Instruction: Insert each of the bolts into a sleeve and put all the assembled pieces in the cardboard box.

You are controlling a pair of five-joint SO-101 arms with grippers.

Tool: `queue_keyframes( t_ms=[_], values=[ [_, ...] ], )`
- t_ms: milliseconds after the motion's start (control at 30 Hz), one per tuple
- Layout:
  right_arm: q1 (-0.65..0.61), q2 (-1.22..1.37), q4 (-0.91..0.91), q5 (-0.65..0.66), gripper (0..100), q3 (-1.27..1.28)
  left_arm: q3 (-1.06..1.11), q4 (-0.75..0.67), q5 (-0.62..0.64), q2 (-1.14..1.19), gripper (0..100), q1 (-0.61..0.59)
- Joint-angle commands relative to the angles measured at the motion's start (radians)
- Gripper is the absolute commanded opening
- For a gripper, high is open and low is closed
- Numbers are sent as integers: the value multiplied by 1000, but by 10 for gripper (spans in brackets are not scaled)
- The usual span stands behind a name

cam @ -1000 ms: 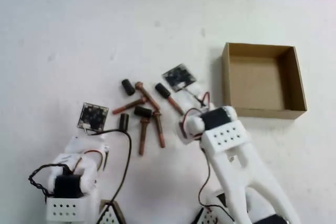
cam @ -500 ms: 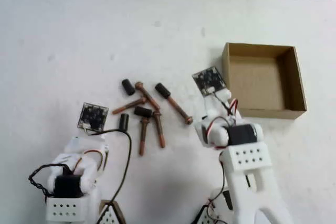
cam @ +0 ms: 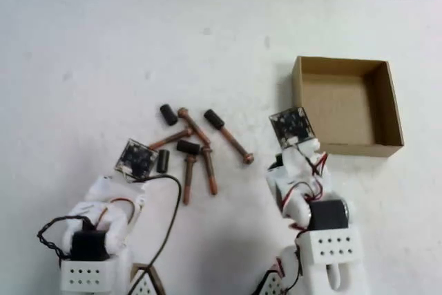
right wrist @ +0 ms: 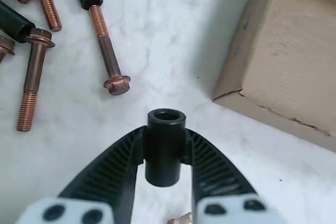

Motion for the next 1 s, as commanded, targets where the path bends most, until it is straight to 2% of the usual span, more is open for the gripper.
queue_keyframes(
  t_ms=[0, 333, 733, 867, 967],
  values=[
    [12, -59, -18, 8, 17, 12, 0, 15, -8, -7, 24, -12],
    [12, -174, -35, 8, 18, 121, 0, 15, -8, -7, 24, -13],
    [12, -185, -31, 8, 18, 135, -26, 15, -8, -7, 24, -22],
    [12, -179, -31, 8, 18, 135, -72, 21, -94, -5, 24, -28],
    [12, -185, -36, 8, 18, 150, -143, 40, -92, -5, 24, -22]
  ],
)
